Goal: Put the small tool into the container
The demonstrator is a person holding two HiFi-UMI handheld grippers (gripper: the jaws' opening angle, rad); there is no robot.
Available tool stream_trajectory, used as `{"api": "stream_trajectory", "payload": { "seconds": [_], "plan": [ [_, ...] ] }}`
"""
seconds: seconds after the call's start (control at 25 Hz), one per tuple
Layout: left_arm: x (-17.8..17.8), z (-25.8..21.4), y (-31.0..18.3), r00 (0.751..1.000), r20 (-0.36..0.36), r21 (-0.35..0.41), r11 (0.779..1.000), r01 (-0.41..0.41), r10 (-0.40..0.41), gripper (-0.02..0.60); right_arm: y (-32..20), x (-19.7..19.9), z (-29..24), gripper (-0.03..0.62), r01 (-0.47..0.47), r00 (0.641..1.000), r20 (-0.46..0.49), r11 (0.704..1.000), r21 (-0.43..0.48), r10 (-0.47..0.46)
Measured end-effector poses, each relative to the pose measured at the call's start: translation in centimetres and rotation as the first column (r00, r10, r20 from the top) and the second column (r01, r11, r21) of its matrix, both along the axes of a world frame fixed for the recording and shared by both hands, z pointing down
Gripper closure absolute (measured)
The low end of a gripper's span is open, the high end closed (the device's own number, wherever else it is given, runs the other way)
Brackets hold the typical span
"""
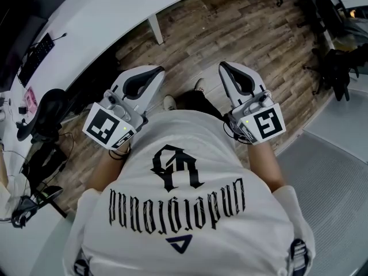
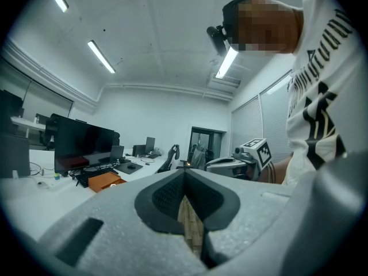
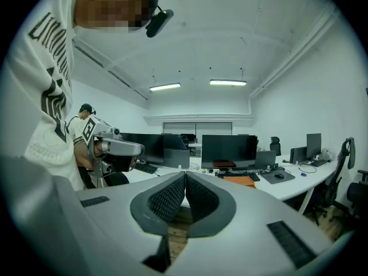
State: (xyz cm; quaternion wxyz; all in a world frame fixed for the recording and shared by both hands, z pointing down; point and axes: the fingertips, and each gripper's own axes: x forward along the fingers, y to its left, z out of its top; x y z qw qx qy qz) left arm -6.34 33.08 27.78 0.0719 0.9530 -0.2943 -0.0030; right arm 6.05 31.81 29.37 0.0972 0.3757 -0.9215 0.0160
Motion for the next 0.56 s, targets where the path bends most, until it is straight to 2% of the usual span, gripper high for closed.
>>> {"api": "stream_trajectory", "payload": {
  "seconds": [0.2, 0.56],
  "plan": [
    [-1.6, 0.2, 0.7, 1.000, -0.010, -0.003, 1.000, -0.002, 0.002, 0.568, 0.6, -1.6, 0.0, 0.579, -0.005, 1.000, -0.007, 1.000, -0.002, 0.005],
    [-2.4, 0.3, 0.8, 1.000, -0.020, -0.007, 1.000, -0.005, 0.005, 0.569, 0.9, -2.4, 0.0, 0.578, -0.009, 1.000, -0.013, 1.000, -0.005, 0.009]
  ]
}}
